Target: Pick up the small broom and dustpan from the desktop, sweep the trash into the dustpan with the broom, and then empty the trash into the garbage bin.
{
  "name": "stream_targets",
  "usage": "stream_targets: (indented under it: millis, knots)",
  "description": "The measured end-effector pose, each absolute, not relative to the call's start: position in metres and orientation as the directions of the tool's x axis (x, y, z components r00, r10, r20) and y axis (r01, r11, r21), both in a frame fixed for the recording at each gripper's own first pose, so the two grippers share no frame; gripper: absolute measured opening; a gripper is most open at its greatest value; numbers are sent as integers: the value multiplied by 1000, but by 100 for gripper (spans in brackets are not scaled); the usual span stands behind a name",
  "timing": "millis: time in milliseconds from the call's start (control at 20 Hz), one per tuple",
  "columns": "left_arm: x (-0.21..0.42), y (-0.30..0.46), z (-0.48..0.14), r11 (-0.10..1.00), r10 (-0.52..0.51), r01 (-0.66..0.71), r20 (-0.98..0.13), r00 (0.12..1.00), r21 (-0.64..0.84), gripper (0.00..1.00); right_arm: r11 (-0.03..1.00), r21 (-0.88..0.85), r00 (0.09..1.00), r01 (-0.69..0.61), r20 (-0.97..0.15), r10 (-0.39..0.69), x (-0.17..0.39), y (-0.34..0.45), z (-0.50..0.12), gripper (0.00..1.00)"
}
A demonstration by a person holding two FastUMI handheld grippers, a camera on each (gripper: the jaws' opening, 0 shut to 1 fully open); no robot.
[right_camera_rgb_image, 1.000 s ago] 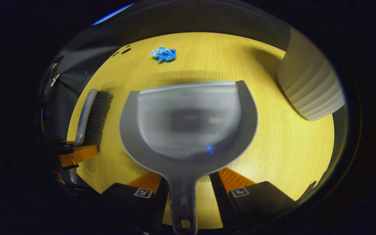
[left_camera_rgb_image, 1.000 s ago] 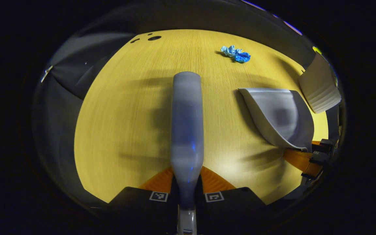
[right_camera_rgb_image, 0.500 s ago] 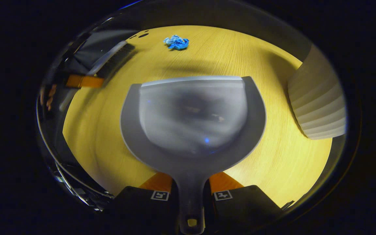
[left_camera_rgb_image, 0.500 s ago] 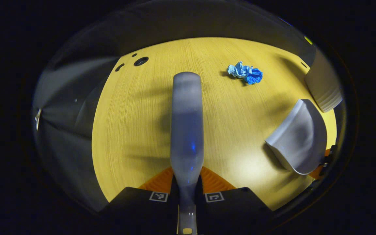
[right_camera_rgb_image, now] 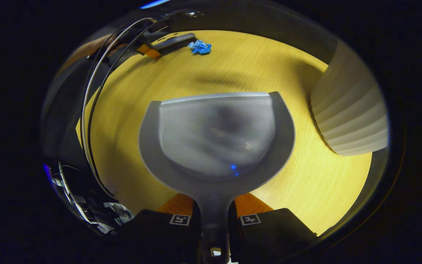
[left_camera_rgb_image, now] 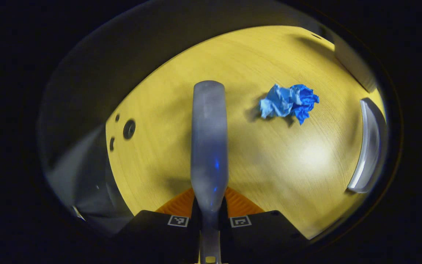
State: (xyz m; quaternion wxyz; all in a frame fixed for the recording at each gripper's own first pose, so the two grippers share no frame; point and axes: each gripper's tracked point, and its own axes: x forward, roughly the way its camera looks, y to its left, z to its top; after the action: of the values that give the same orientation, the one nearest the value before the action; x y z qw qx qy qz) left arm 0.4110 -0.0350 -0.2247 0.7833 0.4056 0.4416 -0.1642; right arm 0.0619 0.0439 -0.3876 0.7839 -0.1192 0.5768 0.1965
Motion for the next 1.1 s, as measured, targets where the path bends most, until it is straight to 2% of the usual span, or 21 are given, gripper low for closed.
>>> stream_targets:
  millis: [150,200,250,400,600,650,850,1000,1100]
  knots:
    - [418,-66,-225,505,63,708,-840,539,493,27,894,49,257,-446,-949,180,68,41,-393,34]
    - [413,-76,-225,482,39,739,-854,518,471,23,888,42,263,-457,-948,181,69,41,-394,34]
    - [400,-93,-226,447,3,782,-875,485,435,27,888,45,264,-458,-947,184,66,41,-391,34]
    - [375,-131,-235,391,-74,843,-901,428,369,27,882,49,271,-468,-942,196,67,39,-390,34]
    - [327,-168,-244,204,-142,920,-920,365,334,31,870,46,280,-491,-937,208,64,35,-391,34]
    - [318,-175,-248,179,-168,930,-922,350,321,27,869,45,283,-493,-936,209,65,35,-391,34]
    - [276,-199,-260,67,-207,969,-947,246,237,27,859,15,318,-512,-926,206,65,32,-396,34]
    - [219,-212,-262,89,-229,991,-966,117,99,27,866,23,331,-500,-918,216,66,34,-391,34]
    - [185,-216,-264,109,-285,994,-958,36,5,28,863,15,335,-505,-918,212,65,32,-393,34]
